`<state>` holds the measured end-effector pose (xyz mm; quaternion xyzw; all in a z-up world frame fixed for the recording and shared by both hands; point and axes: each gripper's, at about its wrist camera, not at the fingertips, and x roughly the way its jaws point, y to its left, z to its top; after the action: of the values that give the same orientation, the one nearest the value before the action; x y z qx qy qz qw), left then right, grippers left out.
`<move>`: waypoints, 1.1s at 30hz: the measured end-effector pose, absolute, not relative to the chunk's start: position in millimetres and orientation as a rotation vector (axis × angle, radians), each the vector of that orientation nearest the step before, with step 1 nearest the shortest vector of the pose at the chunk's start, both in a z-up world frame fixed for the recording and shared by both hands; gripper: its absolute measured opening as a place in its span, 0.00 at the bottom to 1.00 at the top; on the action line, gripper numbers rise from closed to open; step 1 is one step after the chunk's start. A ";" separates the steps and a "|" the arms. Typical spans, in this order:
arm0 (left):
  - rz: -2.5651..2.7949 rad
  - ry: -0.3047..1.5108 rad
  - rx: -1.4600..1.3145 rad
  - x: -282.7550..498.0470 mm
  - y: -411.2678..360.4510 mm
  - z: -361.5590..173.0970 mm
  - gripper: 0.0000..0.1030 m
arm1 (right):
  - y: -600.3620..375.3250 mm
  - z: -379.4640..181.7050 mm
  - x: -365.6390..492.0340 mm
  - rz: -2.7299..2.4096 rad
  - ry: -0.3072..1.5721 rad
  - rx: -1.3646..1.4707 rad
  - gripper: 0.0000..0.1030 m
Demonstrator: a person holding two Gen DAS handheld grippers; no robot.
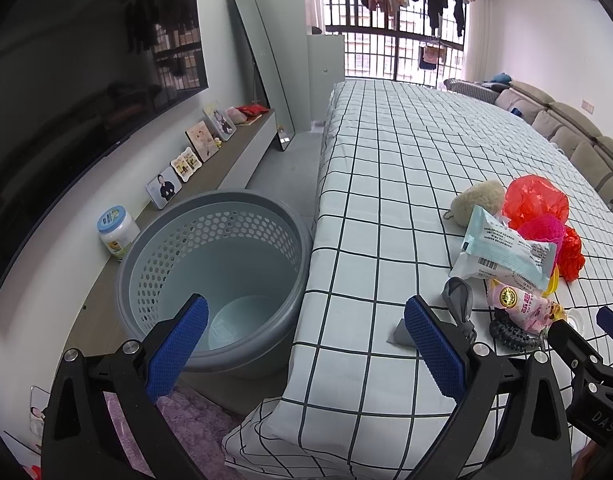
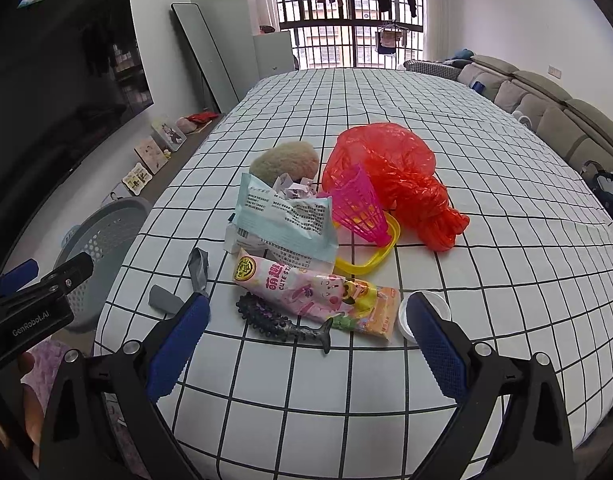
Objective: Collect trash
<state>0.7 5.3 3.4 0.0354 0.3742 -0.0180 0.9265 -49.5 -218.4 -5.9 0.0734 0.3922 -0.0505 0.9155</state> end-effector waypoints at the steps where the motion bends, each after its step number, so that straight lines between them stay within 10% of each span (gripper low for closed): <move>1: -0.037 0.767 0.073 0.7 5.3 3.7 0.94 | -218.6 -6.1 -49.3 -0.104 0.808 0.151 0.92; 33: -0.091 0.805 0.091 6.4 -13.3 -10.6 0.94 | -274.3 -23.7 -56.8 -0.164 0.882 0.199 0.92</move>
<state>6.4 -13.3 -10.6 0.0442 0.3914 -0.0441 0.9181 -56.8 -274.3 -23.7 0.0959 0.4256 -0.0792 0.8963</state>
